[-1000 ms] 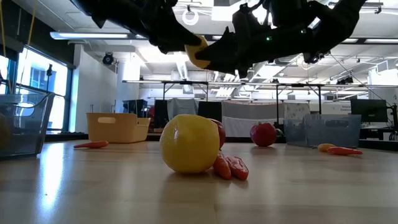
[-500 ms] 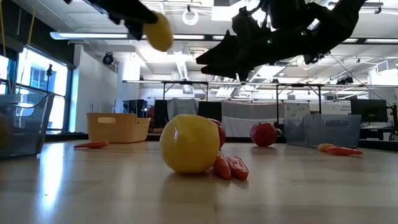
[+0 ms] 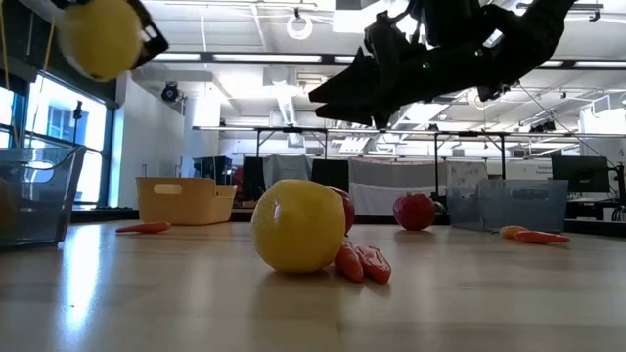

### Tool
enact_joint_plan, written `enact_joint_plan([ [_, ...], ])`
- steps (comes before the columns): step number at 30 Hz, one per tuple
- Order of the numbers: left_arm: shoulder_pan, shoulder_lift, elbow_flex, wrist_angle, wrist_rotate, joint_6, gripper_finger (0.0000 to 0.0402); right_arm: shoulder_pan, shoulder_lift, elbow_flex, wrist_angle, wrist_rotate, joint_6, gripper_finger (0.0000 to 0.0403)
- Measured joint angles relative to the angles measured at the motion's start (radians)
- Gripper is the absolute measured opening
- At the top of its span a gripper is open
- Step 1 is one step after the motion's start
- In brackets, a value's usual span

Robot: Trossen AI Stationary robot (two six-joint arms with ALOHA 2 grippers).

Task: Sort produce into baskets
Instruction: Put the lemon into the bottom gray bin

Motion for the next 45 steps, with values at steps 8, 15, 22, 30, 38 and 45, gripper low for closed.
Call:
enact_joint_plan([
  [8, -0.087, 0.059, 0.0, -0.003, -0.002, -0.068, 0.0141, 0.0, 0.0, 0.0, -0.005, -0.002, 0.046, 0.0245],
  [15, -0.095, 0.085, -0.001, 0.008, -0.024, -0.07, 0.014, 0.0, 0.0, 0.0, -0.005, -0.002, 0.087, 0.0245],
  [22, -0.096, 0.085, -0.001, -0.024, -0.027, -0.092, 0.014, 0.0, 0.0, 0.0, -0.006, -0.001, 0.086, 0.0245],
  [30, -0.156, 0.133, -0.001, -0.132, 0.01, -0.178, 0.014, 0.0, 0.0, 0.0, -0.007, -0.001, 0.086, 0.0245],
  [38, -0.248, 0.23, -0.001, -0.113, 0.057, -0.201, 0.014, 0.0, -0.001, 0.0, -0.029, 0.0, 0.086, 0.0245],
  [45, -0.26, 0.303, -0.001, -0.108, 0.145, -0.267, 0.0182, 0.0, -0.001, 0.0, -0.051, 0.002, 0.086, 0.0245],
])
